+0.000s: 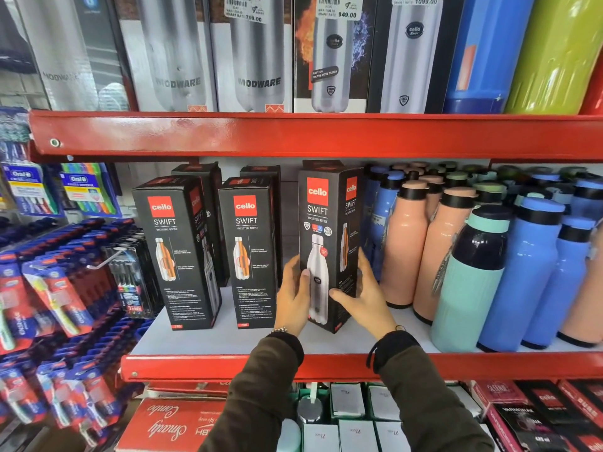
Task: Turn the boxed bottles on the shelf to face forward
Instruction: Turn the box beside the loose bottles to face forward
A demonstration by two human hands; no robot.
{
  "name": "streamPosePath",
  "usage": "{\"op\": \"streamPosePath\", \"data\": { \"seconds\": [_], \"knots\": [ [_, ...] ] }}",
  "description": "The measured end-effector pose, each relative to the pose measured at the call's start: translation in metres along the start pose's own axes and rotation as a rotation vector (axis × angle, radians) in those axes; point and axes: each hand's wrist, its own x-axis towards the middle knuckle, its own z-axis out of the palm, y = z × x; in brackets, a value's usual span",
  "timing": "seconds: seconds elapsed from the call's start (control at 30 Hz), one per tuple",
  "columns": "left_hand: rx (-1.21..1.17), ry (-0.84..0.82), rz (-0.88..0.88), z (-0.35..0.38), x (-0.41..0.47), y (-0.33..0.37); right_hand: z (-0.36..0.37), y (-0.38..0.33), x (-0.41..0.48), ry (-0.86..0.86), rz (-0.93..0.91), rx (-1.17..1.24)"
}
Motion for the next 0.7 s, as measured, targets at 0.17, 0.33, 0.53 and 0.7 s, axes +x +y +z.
{"op": "streamPosePath", "data": {
  "seconds": [0.17, 0.33, 0.53, 0.7],
  "knots": [
    [0.008, 0.076, 0.020, -0.004, -0.002, -0.005, -0.001, 0.003, -0.002, -0.061, -0.025, 0.006],
    [0.003, 0.088, 0.008, -0.002, -0.002, -0.011, 0.000, 0.008, 0.000, -0.044, -0.037, 0.050],
    [0.049, 0.111, 0.021, 0.003, -0.004, -0.021, 0.000, 0.014, 0.003, 0.001, -0.033, 0.028],
    [0.086, 0.110, 0.016, 0.008, -0.003, -0.023, 0.003, 0.025, 0.004, 0.044, -0.006, 0.004]
  ]
}}
